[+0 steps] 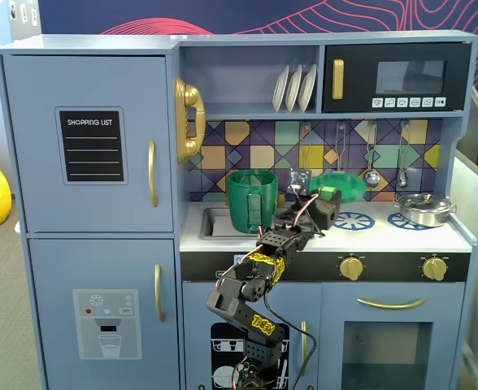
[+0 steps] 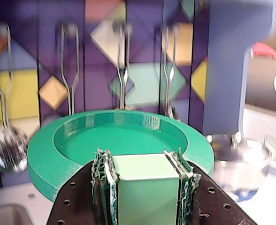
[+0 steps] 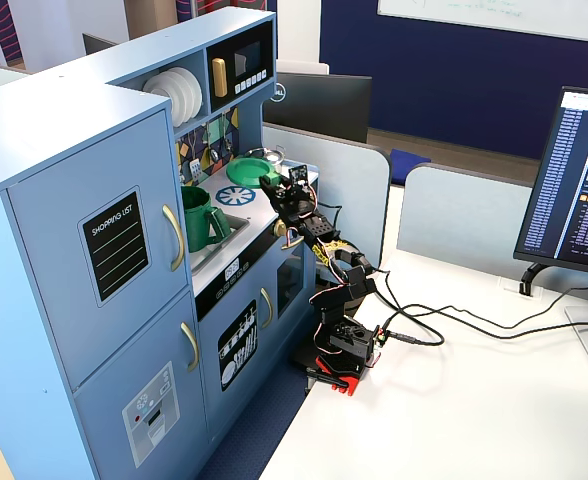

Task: Take off the lid from the green recipient and place it on the counter

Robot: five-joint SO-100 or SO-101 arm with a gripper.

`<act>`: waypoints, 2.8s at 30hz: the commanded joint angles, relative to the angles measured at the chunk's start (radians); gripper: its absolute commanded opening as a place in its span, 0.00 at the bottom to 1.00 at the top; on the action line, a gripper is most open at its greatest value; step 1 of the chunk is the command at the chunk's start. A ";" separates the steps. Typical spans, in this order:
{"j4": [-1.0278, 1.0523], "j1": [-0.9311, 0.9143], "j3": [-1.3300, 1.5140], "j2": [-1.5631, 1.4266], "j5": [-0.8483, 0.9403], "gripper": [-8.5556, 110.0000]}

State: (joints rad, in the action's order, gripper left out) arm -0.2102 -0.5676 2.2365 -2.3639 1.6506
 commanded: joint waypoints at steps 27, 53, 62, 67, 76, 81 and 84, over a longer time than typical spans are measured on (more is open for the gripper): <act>-0.437 -0.046 0.218 0.265 -0.018 0.15; 0.594 0.288 0.368 -0.719 -0.075 0.28; 0.678 0.488 0.482 -0.815 -0.015 0.26; 0.609 0.523 0.627 -0.813 0.014 0.25; 0.781 0.591 0.759 -0.815 -0.041 0.18; 1.094 0.561 0.759 -0.815 -0.002 0.18; 1.241 0.584 0.759 -0.815 -0.114 0.18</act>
State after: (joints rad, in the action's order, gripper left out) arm 0.8744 0.0077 3.0066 -3.1615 1.6045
